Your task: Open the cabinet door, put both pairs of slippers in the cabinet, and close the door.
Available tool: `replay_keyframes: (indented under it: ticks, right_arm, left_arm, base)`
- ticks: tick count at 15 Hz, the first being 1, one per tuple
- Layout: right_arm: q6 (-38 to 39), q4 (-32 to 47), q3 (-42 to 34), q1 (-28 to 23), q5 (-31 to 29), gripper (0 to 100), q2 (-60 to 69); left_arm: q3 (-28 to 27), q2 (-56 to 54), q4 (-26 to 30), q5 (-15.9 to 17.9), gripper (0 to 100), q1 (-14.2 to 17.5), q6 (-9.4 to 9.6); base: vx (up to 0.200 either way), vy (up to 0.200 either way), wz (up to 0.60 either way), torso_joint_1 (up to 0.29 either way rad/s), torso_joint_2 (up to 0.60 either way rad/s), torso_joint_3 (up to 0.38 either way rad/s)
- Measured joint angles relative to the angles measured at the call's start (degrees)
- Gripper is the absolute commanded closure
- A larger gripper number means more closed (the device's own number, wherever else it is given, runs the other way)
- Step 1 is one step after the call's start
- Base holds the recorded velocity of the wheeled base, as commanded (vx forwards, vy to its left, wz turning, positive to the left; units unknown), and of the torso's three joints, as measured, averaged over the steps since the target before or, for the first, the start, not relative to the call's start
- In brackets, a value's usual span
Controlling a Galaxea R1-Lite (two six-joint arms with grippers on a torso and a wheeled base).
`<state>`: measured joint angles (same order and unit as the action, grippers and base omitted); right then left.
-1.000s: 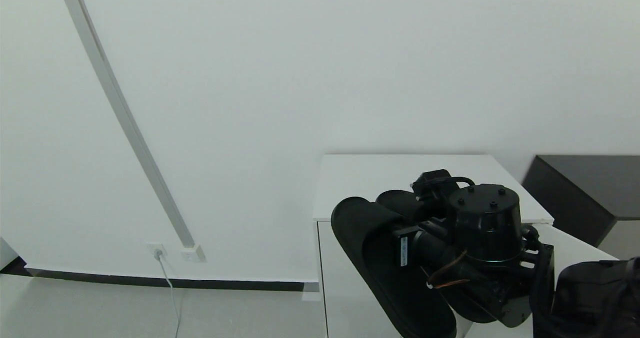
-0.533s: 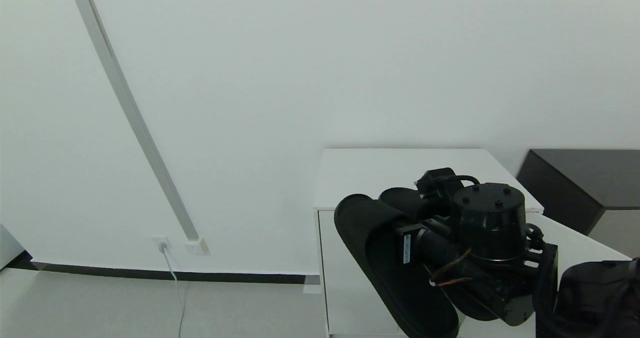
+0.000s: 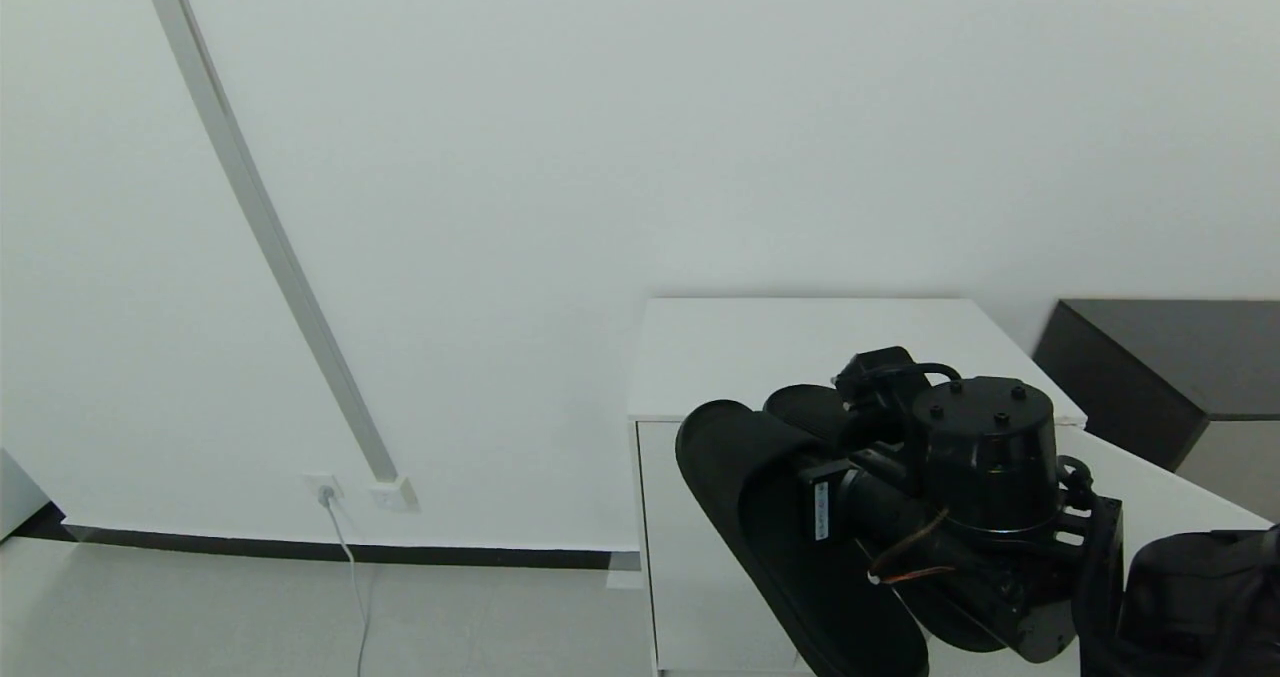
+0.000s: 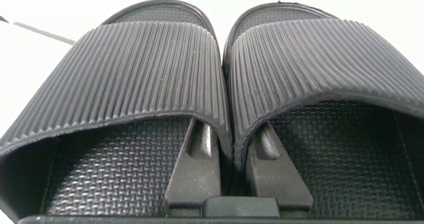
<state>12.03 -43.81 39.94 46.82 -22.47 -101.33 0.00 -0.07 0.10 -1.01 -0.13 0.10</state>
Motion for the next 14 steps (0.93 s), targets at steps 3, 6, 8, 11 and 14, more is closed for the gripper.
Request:
replay_keyframes:
  ticks: [3,6,8,11,14]
  right_arm:
    - [0.00,0.00,-0.20,-0.09,0.11,100,0.00]
    - [0.04,0.00,-0.20,-0.09,0.13,100,0.00]
    - [0.06,0.07,-0.22,-0.09,0.22,100,-0.02]
    - [0.09,0.07,-0.22,-0.27,0.16,100,-0.05]
    - [0.06,0.00,-0.44,-0.09,0.24,100,-0.10]
  left_arm:
    - [0.00,0.00,-0.02,-0.02,100,-0.02,0.00]
    - [0.00,0.00,-0.02,-0.02,100,0.00,0.00]
    - [0.00,0.00,-0.05,-0.05,100,-0.05,-0.02]
    - [0.00,0.00,-0.05,-0.02,100,0.02,-0.02]
    - [0.00,0.00,-0.02,0.04,100,-0.05,-0.02]
  base:
    - [0.000,0.000,0.00,0.000,0.00,0.000]
    - [0.000,-0.133,0.00,0.002,0.00,0.002]
    - [0.000,-0.200,0.00,0.000,0.00,0.002]
    - [0.000,-0.200,0.00,0.009,0.00,0.001]
    - [0.000,-0.200,0.00,0.005,0.00,0.004]
